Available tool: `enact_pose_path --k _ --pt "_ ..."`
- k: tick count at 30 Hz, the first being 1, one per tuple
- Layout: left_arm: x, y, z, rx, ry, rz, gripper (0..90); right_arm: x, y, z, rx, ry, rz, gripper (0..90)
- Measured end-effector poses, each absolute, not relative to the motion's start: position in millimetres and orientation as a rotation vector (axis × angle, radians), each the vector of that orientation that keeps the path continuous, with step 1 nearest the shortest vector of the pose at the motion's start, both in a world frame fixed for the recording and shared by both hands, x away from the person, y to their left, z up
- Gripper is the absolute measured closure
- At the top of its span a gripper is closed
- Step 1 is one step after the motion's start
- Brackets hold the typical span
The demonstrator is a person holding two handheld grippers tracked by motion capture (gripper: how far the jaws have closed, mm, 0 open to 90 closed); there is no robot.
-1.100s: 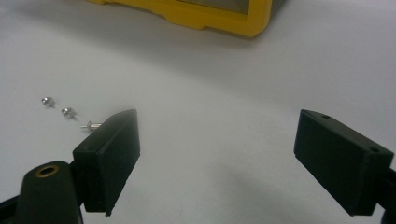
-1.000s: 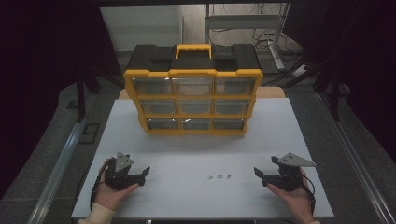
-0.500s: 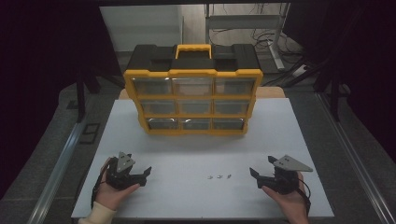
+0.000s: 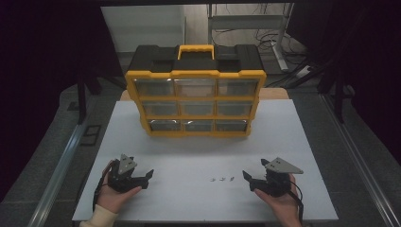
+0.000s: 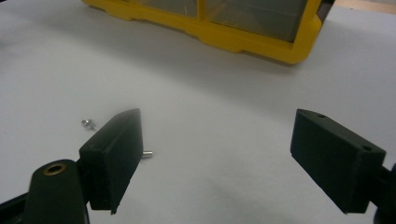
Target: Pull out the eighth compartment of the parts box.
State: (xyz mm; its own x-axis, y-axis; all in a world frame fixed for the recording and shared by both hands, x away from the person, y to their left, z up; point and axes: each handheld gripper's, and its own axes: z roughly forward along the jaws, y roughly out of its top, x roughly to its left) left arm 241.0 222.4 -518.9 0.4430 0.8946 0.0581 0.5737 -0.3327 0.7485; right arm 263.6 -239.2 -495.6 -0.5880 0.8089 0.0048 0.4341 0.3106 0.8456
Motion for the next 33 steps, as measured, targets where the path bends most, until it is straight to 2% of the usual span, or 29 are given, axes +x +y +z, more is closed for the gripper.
enact_pose_path --k 33 --pt "238 222 -520 2.041 1.234 0.640 12.0 258 -193 -500 1.001 2.181 1.138 12.0"
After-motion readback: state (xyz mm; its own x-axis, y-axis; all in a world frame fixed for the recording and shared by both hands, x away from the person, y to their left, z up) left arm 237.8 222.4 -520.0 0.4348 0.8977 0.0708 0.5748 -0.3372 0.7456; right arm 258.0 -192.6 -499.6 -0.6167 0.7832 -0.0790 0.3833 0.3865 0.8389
